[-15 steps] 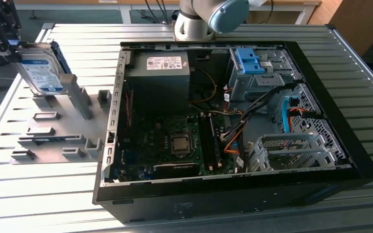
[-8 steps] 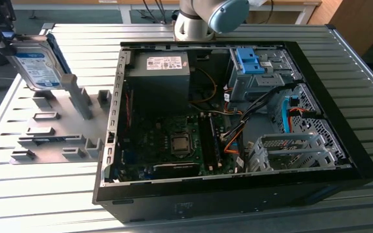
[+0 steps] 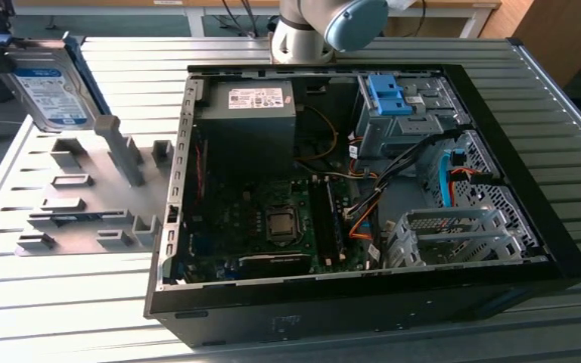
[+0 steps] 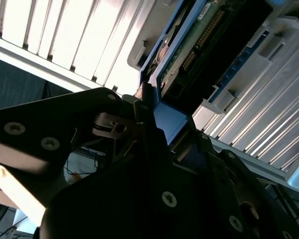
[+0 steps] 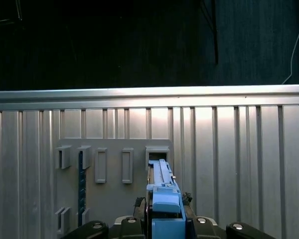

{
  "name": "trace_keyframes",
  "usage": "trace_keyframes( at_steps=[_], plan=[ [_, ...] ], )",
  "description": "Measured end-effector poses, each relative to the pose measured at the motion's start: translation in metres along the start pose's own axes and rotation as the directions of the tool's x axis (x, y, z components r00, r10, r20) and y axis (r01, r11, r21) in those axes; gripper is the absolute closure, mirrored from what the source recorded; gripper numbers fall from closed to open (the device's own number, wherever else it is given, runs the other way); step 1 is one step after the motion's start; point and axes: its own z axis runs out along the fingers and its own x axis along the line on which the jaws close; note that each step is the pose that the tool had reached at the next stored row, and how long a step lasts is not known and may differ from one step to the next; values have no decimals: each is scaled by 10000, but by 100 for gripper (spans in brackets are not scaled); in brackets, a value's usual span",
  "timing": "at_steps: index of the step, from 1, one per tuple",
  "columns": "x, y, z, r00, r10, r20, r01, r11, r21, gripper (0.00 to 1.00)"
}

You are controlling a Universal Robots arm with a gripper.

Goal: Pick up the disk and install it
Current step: 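Pick up the disk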

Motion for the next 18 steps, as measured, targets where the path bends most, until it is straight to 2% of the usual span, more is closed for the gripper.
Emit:
trace_keyframes(
  at_steps=[5, 18],
  plan=[
    [1, 0, -114, 10000, 0, -1, 0, 10000, -2, 64],
    [2, 0, -129, 10000, 0, -2, 0, 10000, -4, 64]
  ],
)
